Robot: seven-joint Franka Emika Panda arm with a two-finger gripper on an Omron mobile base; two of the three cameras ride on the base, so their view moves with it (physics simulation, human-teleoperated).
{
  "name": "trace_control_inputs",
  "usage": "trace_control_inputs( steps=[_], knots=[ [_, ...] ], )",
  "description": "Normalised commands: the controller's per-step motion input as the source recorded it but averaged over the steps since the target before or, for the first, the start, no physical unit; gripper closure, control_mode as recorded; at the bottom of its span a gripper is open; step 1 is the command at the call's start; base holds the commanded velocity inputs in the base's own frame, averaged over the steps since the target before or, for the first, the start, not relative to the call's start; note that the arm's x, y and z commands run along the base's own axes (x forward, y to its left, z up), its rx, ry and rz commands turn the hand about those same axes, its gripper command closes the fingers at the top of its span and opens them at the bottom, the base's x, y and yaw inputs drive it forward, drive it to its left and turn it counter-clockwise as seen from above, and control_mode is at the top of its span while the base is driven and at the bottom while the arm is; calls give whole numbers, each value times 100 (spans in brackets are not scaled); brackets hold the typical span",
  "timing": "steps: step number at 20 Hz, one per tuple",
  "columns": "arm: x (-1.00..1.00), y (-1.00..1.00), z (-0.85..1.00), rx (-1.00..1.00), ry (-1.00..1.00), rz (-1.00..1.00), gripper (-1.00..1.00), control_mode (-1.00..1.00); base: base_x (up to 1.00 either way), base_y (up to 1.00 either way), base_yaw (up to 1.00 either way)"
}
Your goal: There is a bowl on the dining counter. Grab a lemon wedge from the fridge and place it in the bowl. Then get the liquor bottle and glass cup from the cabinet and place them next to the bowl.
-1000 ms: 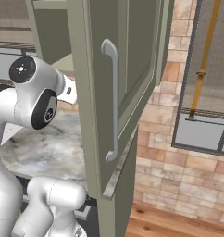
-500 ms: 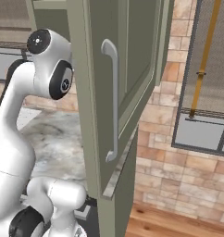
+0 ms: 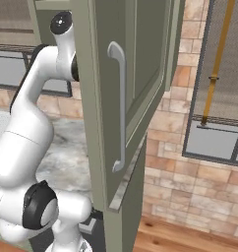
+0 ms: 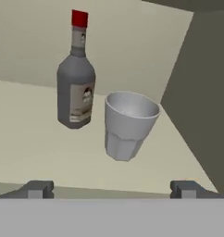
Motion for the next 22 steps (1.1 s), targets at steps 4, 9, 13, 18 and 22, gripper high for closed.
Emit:
trace_control_inputs(
  steps=[4, 9, 13, 18, 22],
  knots=[
    [41, -33, -2, -37, 21, 21, -100, -100, 0, 0, 0],
    [33, -10, -1, -32, 17, 19, -100, -100, 0, 0, 0],
    [26, 0, 0, -23, 14, 1, -100, -100, 0, 0, 0],
    [33, 0, -10, -18, 15, 0, -100, -100, 0, 0, 0],
    [39, 0, -16, -11, 7, 0, -100, -100, 0, 0, 0]
  ],
)
